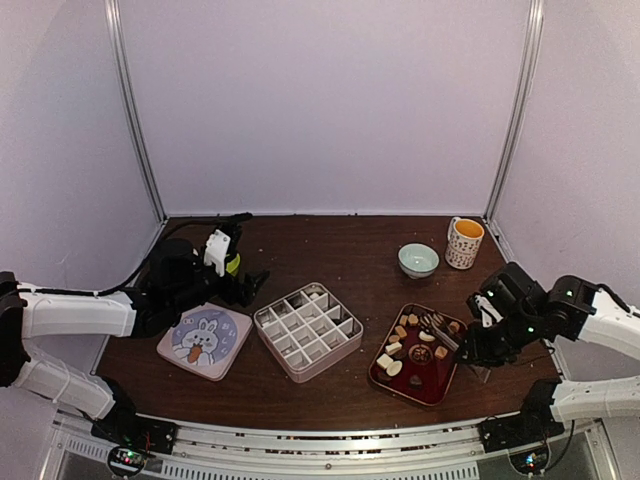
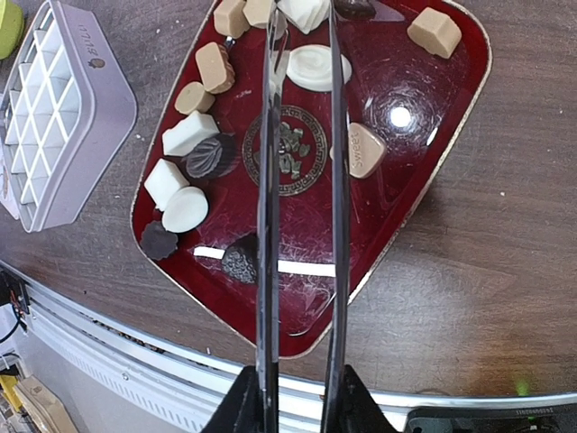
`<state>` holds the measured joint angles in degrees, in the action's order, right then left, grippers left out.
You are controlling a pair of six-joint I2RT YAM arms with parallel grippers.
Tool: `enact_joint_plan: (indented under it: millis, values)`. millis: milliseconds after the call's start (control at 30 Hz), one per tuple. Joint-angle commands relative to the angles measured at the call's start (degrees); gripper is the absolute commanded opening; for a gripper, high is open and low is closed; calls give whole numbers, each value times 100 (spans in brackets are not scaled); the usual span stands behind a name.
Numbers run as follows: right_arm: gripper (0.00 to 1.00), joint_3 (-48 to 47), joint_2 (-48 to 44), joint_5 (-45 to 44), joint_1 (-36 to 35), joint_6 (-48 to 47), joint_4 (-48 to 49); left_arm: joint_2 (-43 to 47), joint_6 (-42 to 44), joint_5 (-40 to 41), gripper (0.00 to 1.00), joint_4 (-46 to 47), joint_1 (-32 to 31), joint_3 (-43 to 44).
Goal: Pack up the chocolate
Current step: Pick up the fake chocolate from the plate, then place the fake chocolate in the empty pocket of the box.
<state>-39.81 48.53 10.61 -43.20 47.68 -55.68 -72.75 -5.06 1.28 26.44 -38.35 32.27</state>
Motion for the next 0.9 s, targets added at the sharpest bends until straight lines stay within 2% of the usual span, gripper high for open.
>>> enact_joint_plan:
  millis: [0,267,433,600,867]
  values:
    - [24,-360,-106,-134,40,-154,-145,-31,50,-39,98,143,-24,126]
    - [23,-743,-107,-179,40,-333,-397,-37,56,-49,98,151,-24,139]
    - [23,-910,-111,459,-64,-675,41,-46,54,-57,98,151,-24,139]
    - [23,-1114,60,753,-262,-878,282,-48,53,-54,98,144,-28,141]
    - [22,-1538,727,942,-960,-1090,899,-33,50,-47,98,160,-29,130]
